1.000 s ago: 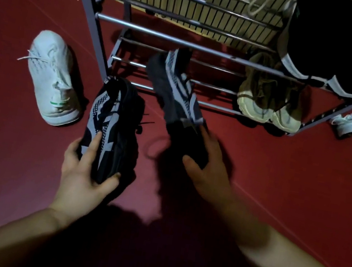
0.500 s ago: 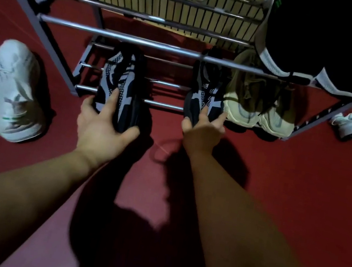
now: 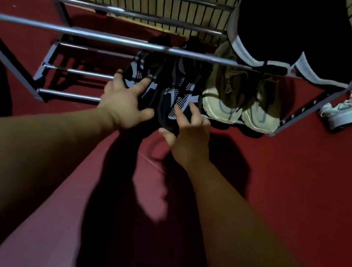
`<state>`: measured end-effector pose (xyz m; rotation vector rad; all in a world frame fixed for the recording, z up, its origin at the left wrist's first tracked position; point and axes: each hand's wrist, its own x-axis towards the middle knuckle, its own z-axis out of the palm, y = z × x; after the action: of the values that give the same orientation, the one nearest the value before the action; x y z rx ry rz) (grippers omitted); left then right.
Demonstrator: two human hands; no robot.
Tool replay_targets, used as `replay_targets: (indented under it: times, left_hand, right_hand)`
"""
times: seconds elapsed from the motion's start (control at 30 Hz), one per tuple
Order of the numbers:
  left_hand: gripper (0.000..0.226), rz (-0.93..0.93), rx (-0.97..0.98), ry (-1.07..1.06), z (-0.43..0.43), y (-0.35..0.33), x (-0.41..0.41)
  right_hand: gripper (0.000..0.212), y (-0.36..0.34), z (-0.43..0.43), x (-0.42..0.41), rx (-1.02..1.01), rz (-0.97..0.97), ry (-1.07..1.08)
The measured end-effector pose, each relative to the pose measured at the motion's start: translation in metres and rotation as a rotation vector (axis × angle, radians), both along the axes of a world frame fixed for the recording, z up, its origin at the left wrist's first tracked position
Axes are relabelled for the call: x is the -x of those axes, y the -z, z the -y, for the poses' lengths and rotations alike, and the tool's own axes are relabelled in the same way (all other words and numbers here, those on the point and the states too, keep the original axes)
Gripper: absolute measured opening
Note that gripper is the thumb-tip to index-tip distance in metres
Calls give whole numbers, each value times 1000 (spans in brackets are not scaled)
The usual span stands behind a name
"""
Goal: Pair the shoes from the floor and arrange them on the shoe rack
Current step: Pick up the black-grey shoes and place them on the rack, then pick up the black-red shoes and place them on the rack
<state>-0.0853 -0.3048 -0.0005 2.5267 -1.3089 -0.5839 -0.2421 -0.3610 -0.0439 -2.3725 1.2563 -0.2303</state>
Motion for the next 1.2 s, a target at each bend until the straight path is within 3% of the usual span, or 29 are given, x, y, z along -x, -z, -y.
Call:
replay_targets:
  times: [0.17, 0.27, 0.37, 0.63, 0.9, 1.1, 1.2]
  left_hand:
    - [72, -32, -209, 130, 9, -3, -16]
    - [70, 94, -265, 184, 7, -7, -12]
    - [70, 270, -216, 271, 2, -11, 6]
    - [70, 197, -213, 274, -36, -16, 73]
    - [82, 112, -379, 394, -33, -18, 181]
    - [83, 120, -384, 658, -25, -5, 297]
    - [84, 76, -457, 747, -29, 14, 350]
  right_hand:
    - [56, 5, -1, 9, 10, 81, -51]
    - [60, 4, -7, 6, 1, 23, -25]
    - [63, -2, -14, 8, -32, -42, -17]
    - [66, -22, -37, 61, -112, -109, 153]
    - [67, -42, -45, 207, -215, -227, 443]
    - [64, -47, -58, 344, -219, -279, 732]
    - [73, -45, -68, 407, -256, -336, 872]
